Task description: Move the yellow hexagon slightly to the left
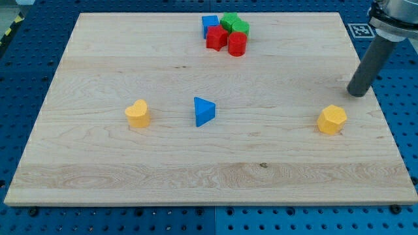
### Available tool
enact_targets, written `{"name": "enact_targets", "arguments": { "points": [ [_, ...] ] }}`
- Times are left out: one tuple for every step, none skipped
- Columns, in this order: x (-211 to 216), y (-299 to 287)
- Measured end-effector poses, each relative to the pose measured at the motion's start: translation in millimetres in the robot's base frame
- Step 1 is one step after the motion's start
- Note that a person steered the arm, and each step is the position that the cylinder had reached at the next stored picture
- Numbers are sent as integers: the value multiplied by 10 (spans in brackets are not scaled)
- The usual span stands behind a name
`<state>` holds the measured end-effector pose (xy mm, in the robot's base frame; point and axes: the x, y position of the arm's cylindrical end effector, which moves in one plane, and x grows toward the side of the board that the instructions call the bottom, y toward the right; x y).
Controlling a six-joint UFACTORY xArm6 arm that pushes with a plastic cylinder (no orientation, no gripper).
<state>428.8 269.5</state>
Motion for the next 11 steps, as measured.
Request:
{"name": "enact_targets", "arguments": {
  "points": [
    [238,189],
    [602,189],
    [658,189],
    [755,188],
    [806,189],
    [807,187],
    [807,184],
    [807,129],
    [807,-242],
    [807,-449],
    [807,-449]
  ]
}}
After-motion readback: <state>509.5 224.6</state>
